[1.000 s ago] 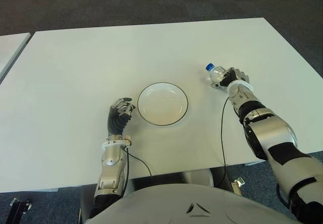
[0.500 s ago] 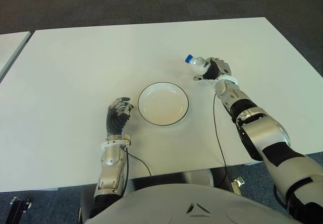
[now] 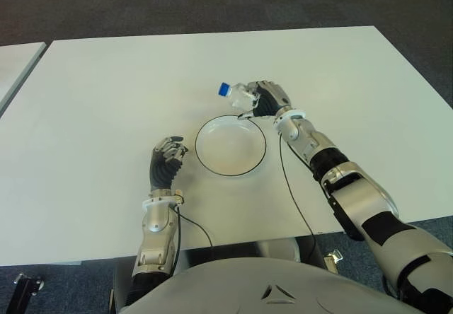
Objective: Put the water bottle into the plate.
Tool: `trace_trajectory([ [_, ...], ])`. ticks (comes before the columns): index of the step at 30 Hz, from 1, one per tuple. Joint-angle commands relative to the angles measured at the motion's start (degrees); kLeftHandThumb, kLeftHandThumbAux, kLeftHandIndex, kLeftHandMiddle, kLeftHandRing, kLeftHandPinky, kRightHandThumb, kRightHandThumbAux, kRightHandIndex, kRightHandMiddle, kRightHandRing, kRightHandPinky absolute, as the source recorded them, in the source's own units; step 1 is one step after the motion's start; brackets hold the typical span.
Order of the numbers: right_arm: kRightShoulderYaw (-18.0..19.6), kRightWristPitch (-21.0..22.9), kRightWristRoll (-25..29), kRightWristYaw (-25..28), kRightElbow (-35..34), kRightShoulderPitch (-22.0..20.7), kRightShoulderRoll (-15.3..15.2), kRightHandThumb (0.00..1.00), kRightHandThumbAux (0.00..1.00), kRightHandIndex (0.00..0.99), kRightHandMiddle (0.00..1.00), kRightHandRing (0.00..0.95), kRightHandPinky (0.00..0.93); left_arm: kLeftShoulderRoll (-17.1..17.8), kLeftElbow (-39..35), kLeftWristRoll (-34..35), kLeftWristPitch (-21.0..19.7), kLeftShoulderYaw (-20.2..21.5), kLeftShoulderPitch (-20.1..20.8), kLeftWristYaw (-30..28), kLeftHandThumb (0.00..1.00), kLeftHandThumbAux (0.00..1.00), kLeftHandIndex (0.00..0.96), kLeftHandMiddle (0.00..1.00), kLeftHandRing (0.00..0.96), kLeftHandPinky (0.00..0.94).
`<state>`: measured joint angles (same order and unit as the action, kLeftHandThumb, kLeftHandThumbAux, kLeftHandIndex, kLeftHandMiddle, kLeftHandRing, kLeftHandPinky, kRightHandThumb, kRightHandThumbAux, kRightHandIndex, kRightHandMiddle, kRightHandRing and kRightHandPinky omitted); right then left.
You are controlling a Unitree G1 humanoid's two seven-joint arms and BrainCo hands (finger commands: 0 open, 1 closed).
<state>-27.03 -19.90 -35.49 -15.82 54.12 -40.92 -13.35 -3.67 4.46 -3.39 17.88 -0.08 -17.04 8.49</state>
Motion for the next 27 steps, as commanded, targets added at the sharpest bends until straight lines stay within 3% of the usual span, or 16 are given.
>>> trace_trajectory([
  [1,-2.69,-3.93,-1.18,2.35,-1.92,3.90,0.39,0.704,0.728,0.438,0.883,0.868,0.868,-0.47,-0.05,-0.43,-0.02,0.25,-0.74,0.69,0.835,0.678,0.400,0.566,0.765,0.763],
  [13,-4.84,-8.83,-1.20,7.85,1.32,4.08,1.40,0.704,0.727,0.438,0.886,0.867,0.858,-0.51,0.20,0.10,0.29,0.74,-0.95,0.39,0.835,0.678,0.400,0.563,0.750,0.741],
  [27,-8.75,-6.94,-3.66,14.37,1.69,4.17,1.50,0.704,0.726,0.439,0.882,0.855,0.856,-0.98,-0.53,-0.05,0.27,0.99,-1.41,0.65,0.834,0.678,0.399,0.567,0.759,0.756],
])
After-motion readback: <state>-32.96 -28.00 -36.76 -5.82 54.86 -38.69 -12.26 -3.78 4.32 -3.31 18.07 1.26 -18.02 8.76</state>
